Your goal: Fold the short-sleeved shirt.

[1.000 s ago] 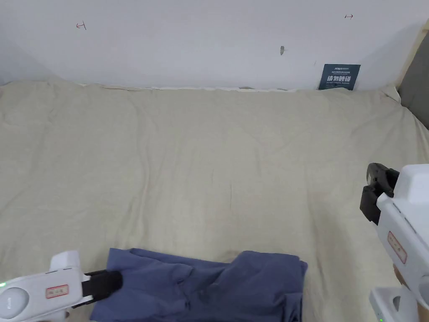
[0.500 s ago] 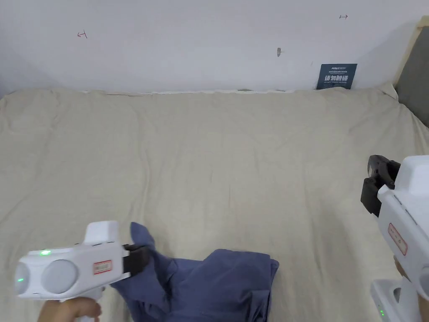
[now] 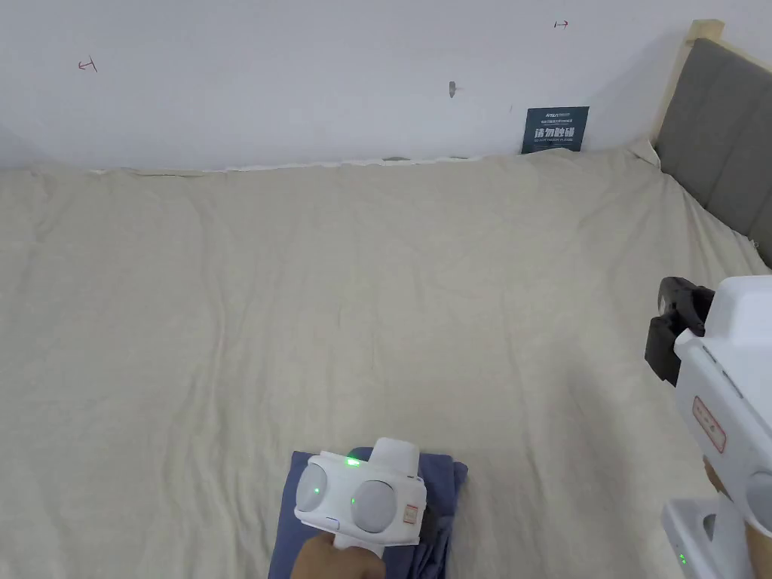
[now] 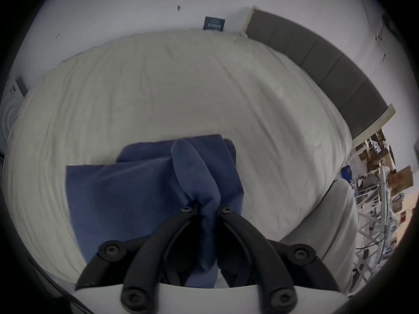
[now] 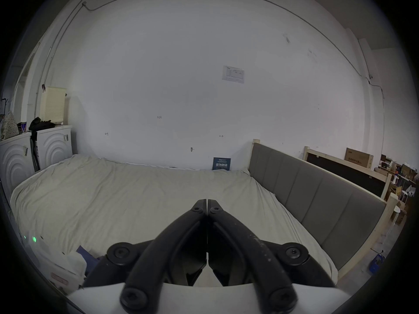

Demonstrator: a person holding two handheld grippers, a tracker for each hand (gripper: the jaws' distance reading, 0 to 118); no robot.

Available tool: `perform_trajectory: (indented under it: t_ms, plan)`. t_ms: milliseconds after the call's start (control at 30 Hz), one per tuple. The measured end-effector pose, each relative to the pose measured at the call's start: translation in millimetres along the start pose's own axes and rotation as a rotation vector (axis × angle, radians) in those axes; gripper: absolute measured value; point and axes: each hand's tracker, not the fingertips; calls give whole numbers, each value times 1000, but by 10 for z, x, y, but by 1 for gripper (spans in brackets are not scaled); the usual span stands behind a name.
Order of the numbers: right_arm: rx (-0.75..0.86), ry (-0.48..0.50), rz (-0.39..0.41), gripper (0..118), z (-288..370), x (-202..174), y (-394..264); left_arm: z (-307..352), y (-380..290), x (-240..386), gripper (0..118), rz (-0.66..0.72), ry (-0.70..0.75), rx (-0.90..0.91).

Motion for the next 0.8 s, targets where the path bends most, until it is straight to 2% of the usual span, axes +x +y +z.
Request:
perform_trajectory:
  t_ms: [33,100,167,267,400,433,467,500,533,567,600,667,733,800]
  plan:
    - [0,-1,-2,2,3,18,-9,-19,-21,10,27,11,-6,7]
    - [-3,-7,-8,2,13,37,-17,5,-23,24,75,32,-70,56]
    - [-4,-10,-10,2,14,44,-19,121,-20,46,108,34,-89,83]
    - [-3,-11,-11,2,28,40,-2,445,-8,6,109,19,-83,246]
    - [10,-8,-21,2,44,29,38,930,-2,-118,109,14,6,473]
    - [12,-7,-22,2,45,24,47,1010,-3,-142,106,9,33,518]
    - [16,-6,-21,2,45,18,54,1092,-21,-179,98,8,70,564]
    - [17,-4,-21,2,45,9,62,1146,-40,-213,85,4,109,595]
    - [19,-2,-22,2,45,3,67,1170,-61,-236,66,3,143,614]
    - [22,0,-23,2,46,-4,69,1172,-73,-248,29,7,189,621]
    - [22,3,-25,2,45,-10,71,1143,-95,-266,4,2,231,617]
    - [23,8,-29,2,46,-20,69,1045,-147,-329,0,-11,270,566]
    - [23,12,-31,2,50,-29,65,891,-215,-379,0,12,207,520]
    - [21,16,-30,2,50,-30,56,703,-323,-375,0,36,211,463]
